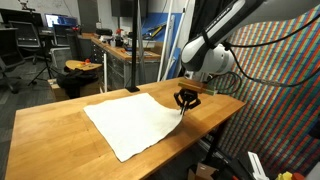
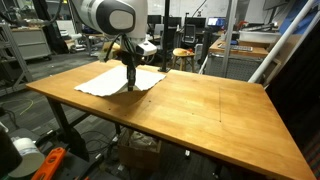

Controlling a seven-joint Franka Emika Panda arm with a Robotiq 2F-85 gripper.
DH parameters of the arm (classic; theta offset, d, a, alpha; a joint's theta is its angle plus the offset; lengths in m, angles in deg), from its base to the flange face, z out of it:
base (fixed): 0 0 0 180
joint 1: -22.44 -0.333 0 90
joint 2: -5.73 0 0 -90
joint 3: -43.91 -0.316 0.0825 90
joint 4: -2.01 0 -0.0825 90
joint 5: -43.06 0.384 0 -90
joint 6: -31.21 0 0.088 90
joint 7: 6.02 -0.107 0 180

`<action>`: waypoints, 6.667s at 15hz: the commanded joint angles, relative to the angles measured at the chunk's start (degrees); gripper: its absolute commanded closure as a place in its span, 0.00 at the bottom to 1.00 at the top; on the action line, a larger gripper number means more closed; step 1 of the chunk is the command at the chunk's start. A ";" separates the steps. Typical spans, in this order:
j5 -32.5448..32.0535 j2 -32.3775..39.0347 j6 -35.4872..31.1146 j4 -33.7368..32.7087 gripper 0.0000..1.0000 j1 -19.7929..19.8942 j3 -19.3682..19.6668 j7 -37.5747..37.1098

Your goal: Fold the towel into a triangle twice

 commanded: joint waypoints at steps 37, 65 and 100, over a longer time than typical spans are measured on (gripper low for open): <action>-17.55 16.57 29.81 -39.96 0.99 -17.15 -10.33 -32.54; -10.94 42.52 45.21 -80.33 0.97 -22.86 -9.35 -35.14; -13.80 4.29 48.69 -24.59 0.00 -21.63 -14.81 -1.10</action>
